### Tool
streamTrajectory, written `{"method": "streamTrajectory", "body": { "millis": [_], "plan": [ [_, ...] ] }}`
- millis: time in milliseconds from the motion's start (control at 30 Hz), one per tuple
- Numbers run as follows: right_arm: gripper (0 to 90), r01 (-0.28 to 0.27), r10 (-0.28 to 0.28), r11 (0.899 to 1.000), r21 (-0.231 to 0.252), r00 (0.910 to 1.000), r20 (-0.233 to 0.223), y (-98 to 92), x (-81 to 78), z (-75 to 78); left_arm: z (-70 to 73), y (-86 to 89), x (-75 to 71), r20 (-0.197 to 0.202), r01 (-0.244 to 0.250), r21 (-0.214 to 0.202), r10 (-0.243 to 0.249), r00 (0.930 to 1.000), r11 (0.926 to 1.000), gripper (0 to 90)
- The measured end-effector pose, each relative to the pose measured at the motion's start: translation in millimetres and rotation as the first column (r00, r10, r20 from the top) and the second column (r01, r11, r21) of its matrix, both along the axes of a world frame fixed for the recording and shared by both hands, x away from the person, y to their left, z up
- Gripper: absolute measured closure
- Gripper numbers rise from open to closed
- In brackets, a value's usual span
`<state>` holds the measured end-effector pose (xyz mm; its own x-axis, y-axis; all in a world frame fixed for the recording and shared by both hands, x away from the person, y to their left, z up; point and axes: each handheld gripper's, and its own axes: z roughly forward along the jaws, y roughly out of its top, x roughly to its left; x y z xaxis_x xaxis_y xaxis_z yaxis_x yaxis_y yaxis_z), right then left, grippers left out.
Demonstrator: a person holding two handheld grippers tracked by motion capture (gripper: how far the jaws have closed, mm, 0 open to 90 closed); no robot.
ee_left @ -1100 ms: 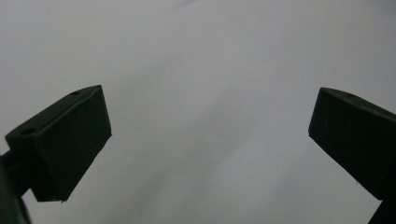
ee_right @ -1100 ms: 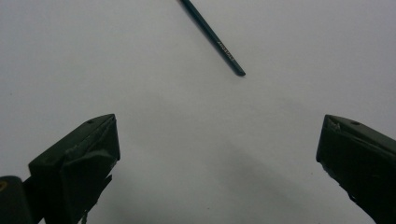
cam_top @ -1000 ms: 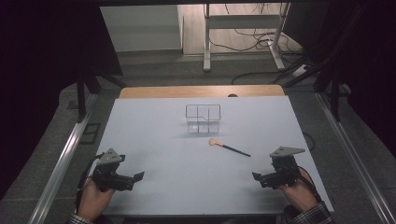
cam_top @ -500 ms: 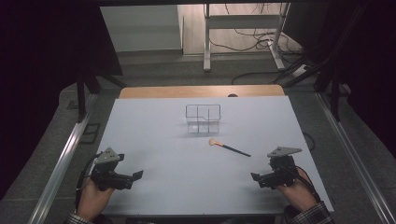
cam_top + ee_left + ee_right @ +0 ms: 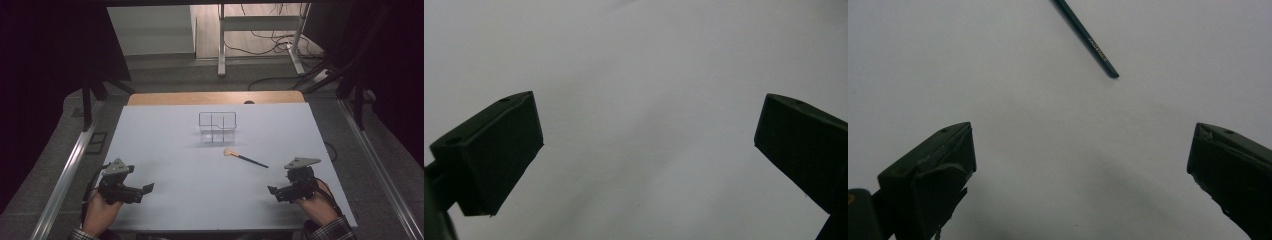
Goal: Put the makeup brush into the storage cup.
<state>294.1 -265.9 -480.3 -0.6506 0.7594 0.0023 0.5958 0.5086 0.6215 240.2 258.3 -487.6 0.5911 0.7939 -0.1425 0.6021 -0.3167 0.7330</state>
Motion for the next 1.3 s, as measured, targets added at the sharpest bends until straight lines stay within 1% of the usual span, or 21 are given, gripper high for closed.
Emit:
{"method": "streamTrajectory", "body": {
  "millis": [133, 267, 300, 400, 467, 533, 600, 933, 967, 1167, 1300],
  "plan": [
    [0.0, 0.007, -0.007, 1.0, 0.009, 0.9998, 0.016, 1.1, 1.0, 3.4, 0.3, -0.1, 0.0, 0.002, 0.004, 0.006, -0.004, 1.0, 1.0, 0.0],
    [0.0, 0.009, -0.009, 1.0, 0.013, 0.9999, 0.015, 2.5, 2.1, 6.3, -0.1, -0.4, 0.3, -0.001, 0.002, 0.005, -0.002, 1.0, 1.0, 0.0],
    [0.0, 0.007, -0.007, 1.0, 0.011, 0.9997, 0.024, 3.5, 3.0, 8.0, -0.2, -1.1, 0.3, -0.001, 0.002, 0.007, -0.002, 1.0, 1.0, 0.0],
    [0.0, 0.007, -0.007, 1.0, 0.011, 0.9996, 0.027, 4.7, 3.4, 9.2, -0.4, -1.4, 0.6, 0.001, 0.006, 0.011, -0.006, 1.0, 0.9999, 0.0],
    [0.0, 0.003, -0.003, 1.0, 0.0, 0.9996, 0.028, 5.3, 3.6, 9.5, -0.7, -1.7, 0.7, 0.002, 0.01, 0.019, -0.01, 0.9999, 0.9998, 0.0],
    [0.0, -0.001, 0.001, 1.0, -0.004, 0.9998, 0.022, 6.1, 3.8, 9.2, -0.7, -1.9, 0.6, 0.004, 0.011, 0.017, -0.011, 0.9999, 0.9998, 0.0],
    [0.0, 0.0, 0.0, 1.0, -0.012, 0.9997, 0.023, 7.0, 4.6, 9.5, -0.3, -1.7, 0.4, 0.003, 0.01, 0.005, -0.01, 0.9999, 0.9999, 0.0],
    [0.0, 0.013, -0.013, 1.0, -0.002, 0.9995, 0.028, 9.1, 10.0, 14.3, -0.3, -1.8, 0.8, -0.007, 0.015, -0.021, -0.015, 0.9999, 0.9997, 0.0],
    [0.0, 0.012, -0.012, 1.0, -0.001, 0.9994, 0.032, 9.4, 11.6, 15.9, -0.2, -1.8, 0.9, -0.011, 0.015, -0.029, -0.016, 0.9998, 0.9995, 0.0],
    [0.0, 0.013, -0.013, 1.0, 0.003, 0.9993, 0.035, 9.8, 15.6, 17.7, 0.0, -2.2, 0.8, -0.015, 0.016, -0.038, -0.017, 0.9997, 0.9992, 0.0],
    [0.0, 0.008, -0.008, 1.0, -0.003, 0.9995, 0.032, 9.7, 18.4, 19.3, 0.0, -2.0, 0.5, -0.013, 0.017, -0.033, -0.018, 0.9998, 0.9993, 0.0]
  ]
}}
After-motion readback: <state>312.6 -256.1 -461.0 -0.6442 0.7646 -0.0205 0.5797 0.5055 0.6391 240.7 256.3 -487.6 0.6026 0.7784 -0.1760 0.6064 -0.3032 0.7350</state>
